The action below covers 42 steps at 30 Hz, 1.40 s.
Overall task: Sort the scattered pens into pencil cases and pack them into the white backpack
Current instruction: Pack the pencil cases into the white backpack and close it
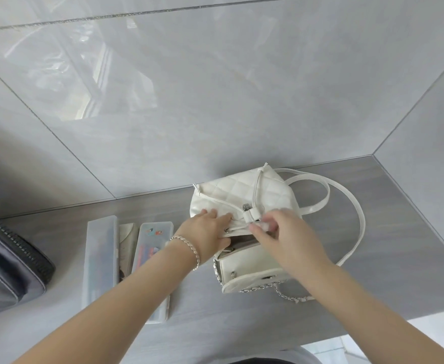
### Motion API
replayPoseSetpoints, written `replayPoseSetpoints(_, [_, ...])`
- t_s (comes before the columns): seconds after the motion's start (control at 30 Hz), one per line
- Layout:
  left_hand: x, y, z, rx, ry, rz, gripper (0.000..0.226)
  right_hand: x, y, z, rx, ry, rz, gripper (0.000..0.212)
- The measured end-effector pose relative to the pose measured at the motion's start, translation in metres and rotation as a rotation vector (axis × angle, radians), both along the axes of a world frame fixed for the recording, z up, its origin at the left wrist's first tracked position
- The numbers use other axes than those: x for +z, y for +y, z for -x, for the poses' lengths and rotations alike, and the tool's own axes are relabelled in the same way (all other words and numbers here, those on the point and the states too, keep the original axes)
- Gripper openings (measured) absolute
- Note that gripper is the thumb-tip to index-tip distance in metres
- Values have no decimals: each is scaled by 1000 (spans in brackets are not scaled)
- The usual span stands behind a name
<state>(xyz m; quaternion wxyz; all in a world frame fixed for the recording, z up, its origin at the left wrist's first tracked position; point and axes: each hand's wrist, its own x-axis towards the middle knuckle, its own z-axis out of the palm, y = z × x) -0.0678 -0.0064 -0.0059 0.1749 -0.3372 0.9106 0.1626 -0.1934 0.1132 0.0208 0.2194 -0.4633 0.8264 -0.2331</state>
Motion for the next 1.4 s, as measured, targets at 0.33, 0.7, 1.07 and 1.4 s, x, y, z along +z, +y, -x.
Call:
replayPoseSetpoints(0.33, [-10, 22, -4, -14, -111, -56, 55, -26, -30, -6, 125, 381, -318, 48])
replayPoseSetpoints(0.7, [-12, 40, 7, -7, -200, -50, 49, -8, -23, -6, -103, -300, 498, 25])
replayPoseSetpoints(1.07, [-17, 35, -17, 55, 29, 15, 39, 5, -55, -4, -165, 137, 321, 65])
replayPoseSetpoints(1.4, [21, 8, 8, 399, 459, 83, 42, -33, -7, -8, 492, 388, -137, 42])
